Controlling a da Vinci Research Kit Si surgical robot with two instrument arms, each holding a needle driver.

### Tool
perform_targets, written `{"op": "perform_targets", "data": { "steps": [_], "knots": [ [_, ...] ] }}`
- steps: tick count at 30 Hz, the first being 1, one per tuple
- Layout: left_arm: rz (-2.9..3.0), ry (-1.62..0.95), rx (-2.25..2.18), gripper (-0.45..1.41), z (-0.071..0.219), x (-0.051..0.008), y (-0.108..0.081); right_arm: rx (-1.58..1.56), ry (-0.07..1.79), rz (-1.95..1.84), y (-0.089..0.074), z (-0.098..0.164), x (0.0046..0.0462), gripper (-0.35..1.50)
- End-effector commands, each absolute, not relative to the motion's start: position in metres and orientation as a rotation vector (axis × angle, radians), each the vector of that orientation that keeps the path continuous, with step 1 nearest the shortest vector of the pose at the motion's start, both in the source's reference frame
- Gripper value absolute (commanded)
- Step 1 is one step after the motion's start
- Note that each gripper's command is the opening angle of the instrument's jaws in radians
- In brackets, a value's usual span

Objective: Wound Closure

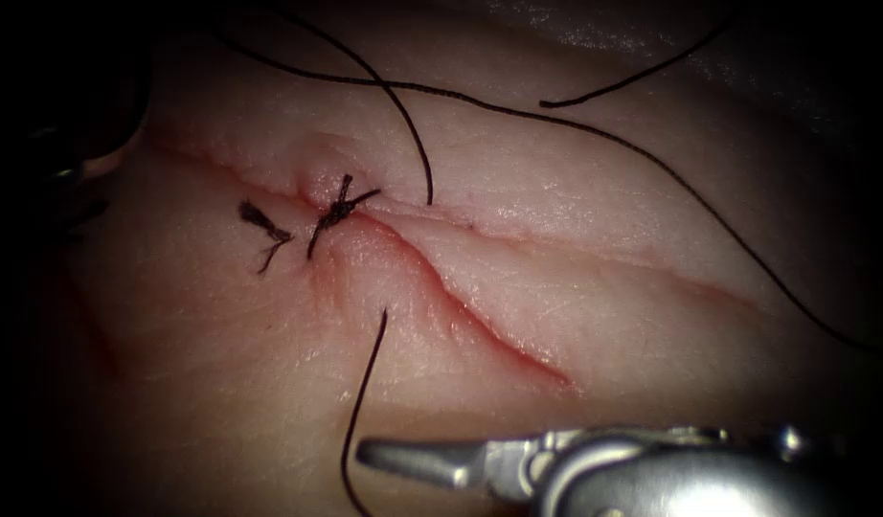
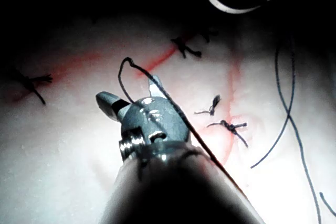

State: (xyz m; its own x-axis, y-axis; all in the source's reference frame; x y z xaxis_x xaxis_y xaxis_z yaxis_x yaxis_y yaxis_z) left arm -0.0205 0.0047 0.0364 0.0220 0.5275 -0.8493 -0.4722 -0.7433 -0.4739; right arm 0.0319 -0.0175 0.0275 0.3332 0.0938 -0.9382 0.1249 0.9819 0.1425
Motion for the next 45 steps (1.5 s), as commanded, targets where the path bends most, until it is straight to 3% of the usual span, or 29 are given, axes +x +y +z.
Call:
{"op": "perform_targets", "data": {
  "steps": [1, 14, 25, 28, 29, 30, 31, 32, 45],
  "knots": [
    [1.798, -0.059, -1.594, -0.45, 0.037, -0.0211, 0.004, 0.183, 1.222, -0.026, -0.017, 0.029, 0.0324, 1.25],
    [1.883, -0.17, -1.582, -0.45, 0.042, -0.0208, 0.008, 0.076, 1.093, -0.087, -0.016, 0.036, 0.0339, 1.26],
    [1.915, -0.221, -1.602, -0.45, 0.045, -0.0214, 0.011, 0.014, 1.048, -0.139, -0.017, 0.04, 0.0366, 1.09],
    [1.925, -0.227, -1.61, -0.45, 0.046, -0.0214, 0.011, 0.008, 1.048, -0.149, -0.017, 0.04, 0.0369, 0.81],
    [1.927, -0.226, -1.612, -0.45, 0.046, -0.0214, 0.011, 0.001, 1.046, -0.151, -0.017, 0.04, 0.0369, 0.61],
    [1.932, -0.225, -1.607, -0.45, 0.046, -0.0214, 0.01, -0.002, 1.047, -0.157, -0.017, 0.04, 0.0369, 0.29],
    [1.932, -0.221, -1.606, -0.45, 0.046, -0.0214, 0.01, -0.004, 1.049, -0.156, -0.017, 0.04, 0.0368, -0.21],
    [1.933, -0.219, -1.607, -0.45, 0.046, -0.0214, 0.01, -0.002, 1.045, -0.174, -0.017, 0.04, 0.0366, -0.35],
    [1.936, -0.193, -1.591, -0.45, 0.048, -0.0214, 0.009, 0.106, 1.078, -0.262, -0.02, 0.035, 0.0358, -0.35]
  ]
}}
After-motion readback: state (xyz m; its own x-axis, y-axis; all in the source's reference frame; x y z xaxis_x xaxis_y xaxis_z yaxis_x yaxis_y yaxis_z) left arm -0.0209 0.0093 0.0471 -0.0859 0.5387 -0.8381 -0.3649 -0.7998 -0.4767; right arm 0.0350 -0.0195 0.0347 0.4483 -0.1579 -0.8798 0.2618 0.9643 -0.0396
